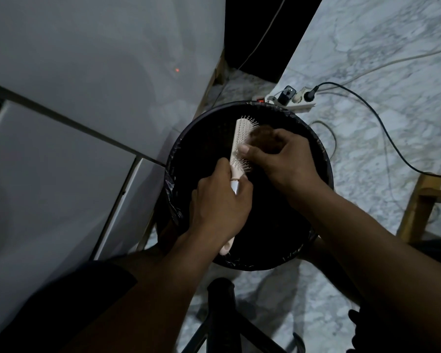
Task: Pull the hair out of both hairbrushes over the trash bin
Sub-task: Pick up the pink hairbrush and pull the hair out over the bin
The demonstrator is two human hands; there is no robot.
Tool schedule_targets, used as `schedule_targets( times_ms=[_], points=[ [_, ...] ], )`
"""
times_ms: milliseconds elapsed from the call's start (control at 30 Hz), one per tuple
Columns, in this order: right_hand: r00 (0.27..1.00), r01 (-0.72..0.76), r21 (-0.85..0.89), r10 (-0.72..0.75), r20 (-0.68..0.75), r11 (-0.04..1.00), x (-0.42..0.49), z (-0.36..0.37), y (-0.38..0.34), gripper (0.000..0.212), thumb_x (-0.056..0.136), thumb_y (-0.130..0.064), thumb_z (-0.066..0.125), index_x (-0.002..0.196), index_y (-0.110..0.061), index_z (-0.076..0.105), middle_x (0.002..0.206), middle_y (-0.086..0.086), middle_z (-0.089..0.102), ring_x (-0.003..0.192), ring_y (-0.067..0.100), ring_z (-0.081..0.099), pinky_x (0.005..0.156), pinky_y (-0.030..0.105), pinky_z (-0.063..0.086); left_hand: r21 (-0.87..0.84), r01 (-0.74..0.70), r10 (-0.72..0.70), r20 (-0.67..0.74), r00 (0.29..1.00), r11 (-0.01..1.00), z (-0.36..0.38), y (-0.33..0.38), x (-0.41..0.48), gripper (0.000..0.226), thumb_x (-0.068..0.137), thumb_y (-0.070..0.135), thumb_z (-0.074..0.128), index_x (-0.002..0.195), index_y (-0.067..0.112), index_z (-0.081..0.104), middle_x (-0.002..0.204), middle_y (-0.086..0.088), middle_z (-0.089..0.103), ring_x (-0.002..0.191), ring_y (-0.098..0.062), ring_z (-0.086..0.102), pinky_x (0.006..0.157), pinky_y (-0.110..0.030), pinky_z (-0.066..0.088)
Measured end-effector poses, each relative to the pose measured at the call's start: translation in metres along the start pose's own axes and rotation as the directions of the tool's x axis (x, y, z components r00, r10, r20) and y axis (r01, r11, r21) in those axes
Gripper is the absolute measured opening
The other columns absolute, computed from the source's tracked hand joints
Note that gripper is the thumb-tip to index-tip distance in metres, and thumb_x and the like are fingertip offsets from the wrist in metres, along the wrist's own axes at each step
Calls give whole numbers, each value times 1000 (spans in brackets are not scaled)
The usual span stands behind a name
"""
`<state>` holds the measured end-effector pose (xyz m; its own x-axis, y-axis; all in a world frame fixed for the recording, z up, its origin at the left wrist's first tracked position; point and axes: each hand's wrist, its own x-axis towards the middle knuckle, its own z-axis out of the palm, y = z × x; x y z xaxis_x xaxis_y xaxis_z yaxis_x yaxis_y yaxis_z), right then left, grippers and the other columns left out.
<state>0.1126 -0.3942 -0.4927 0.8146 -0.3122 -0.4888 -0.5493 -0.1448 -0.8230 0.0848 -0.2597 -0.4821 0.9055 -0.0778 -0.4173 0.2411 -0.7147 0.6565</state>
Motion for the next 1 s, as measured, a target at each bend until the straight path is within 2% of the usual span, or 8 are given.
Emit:
schedule_targets(
  times_ms=[167, 300, 433, 500, 600, 767, 900, 1000],
  points=[
    [997, 4, 31, -1, -78, 1000, 4, -5, 1, 36, 66, -42, 86, 90, -16, 80, 82, 1, 80, 80, 18, 77, 82, 46, 62, -28, -21, 21, -8, 1000, 999, -1, 0, 1, 34, 95, 37, 57, 73, 26, 34, 58, 6, 51, 51, -8, 51, 49, -29, 30],
    [984, -157, 388, 179, -23, 908, 3, -7, -7, 13, 90, -7, 71, 100, 1, 73, 74, 6, 70, 58, 12, 67, 62, 32, 62, -70, -13, 10, -39, 999, 997, -2, 2, 4, 36, 97, 37, 58, 72, 26, 33, 56, 8, 48, 49, -8, 48, 49, -28, 29],
    [953, -298, 537, 273, 128, 789, 4, -6, -12, 8, 95, -5, 61, 100, -4, 68, 72, 7, 63, 56, 12, 63, 60, 32, 61, -82, 12, -18, -69, 997, 997, -2, 0, 7, 39, 98, 36, 58, 71, 27, 32, 57, 8, 47, 51, -8, 47, 49, -29, 29],
    [956, -291, 505, 223, 192, 813, 3, -7, -12, 14, 92, -9, 68, 105, -4, 70, 80, 7, 72, 71, 19, 71, 71, 37, 63, -83, 31, -37, -74, 997, 996, -2, 0, 8, 38, 98, 34, 58, 71, 27, 33, 59, 9, 49, 51, -6, 48, 49, -25, 29],
    [980, -137, 281, 88, 177, 950, -1, -6, -9, 38, 77, -12, 84, 111, -2, 71, 100, 14, 78, 93, 29, 76, 85, 38, 61, -45, 36, -39, -73, 997, 998, -3, 1, 6, 38, 98, 33, 57, 70, 27, 32, 59, 8, 50, 51, -6, 48, 47, -22, 26],
    [1000, 3, 83, -3, 3, 997, 1, -6, -3, 25, 76, -14, 86, 97, -3, 78, 82, 10, 78, 68, 20, 73, 67, 35, 61, -46, 5, -7, -34, 999, 999, -1, -1, 4, 38, 96, 35, 58, 71, 27, 31, 59, 8, 48, 51, -11, 48, 50, -29, 29],
    [996, -72, 281, 84, -30, 957, 4, -9, -11, 7, 88, -5, 73, 88, 1, 71, 66, 9, 67, 52, 15, 62, 54, 27, 56, -51, 49, -51, -45, 998, 998, -2, -3, 6, 37, 97, 35, 58, 71, 27, 33, 61, 8, 51, 53, -10, 50, 50, -28, 31],
    [979, -183, 446, 205, 0, 876, 10, -16, -18, 13, 93, -1, 64, 81, -7, 65, 64, 7, 62, 52, 13, 62, 54, 26, 56, -52, 107, -111, -78, 991, 993, -3, -4, 9, 36, 98, 36, 58, 71, 27, 35, 65, 8, 54, 55, -7, 51, 49, -27, 32]
  ],
)
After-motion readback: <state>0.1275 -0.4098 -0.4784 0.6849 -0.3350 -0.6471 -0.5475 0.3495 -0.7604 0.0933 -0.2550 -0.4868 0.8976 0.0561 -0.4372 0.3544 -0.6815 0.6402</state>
